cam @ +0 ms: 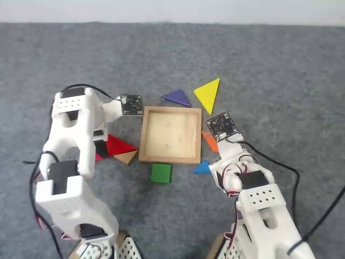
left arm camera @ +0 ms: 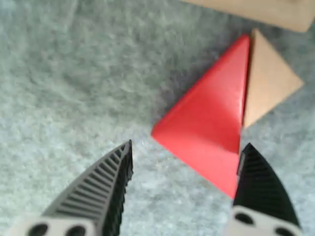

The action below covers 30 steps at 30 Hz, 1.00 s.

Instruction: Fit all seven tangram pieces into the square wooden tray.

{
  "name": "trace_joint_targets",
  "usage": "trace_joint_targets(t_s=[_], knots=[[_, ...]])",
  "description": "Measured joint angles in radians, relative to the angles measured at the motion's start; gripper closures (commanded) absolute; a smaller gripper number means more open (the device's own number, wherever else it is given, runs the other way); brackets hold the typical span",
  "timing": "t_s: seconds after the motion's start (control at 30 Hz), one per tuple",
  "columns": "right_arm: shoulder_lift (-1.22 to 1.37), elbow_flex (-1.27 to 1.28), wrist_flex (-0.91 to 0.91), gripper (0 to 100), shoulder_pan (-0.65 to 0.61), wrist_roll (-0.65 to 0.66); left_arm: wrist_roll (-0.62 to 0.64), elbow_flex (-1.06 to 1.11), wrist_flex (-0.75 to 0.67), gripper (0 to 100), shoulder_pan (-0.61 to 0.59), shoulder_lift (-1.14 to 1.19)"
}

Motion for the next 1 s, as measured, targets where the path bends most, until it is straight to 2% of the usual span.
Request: trace_joint_targets(t_s=[0.17, 0.6, 0.7, 1.0], knots=[[0.0, 0.0, 0.0, 99.3, 0.0, 0.0, 0.12, -0.074, 0.026, 67, 0.032, 0.129], [0.0, 0.0, 0.0, 99.3, 0.0, 0.0, 0.15, -0.724, 0.483, 67, -0.043, 0.516], [0.0, 0.0, 0.0, 99.3, 0.0, 0.0, 0.176, -0.786, 0.506, 67, -0.063, 0.531], [0.0, 0.0, 0.0, 99.3, 0.0, 0.0, 0.193, -0.792, 0.511, 67, -0.049, 0.555]])
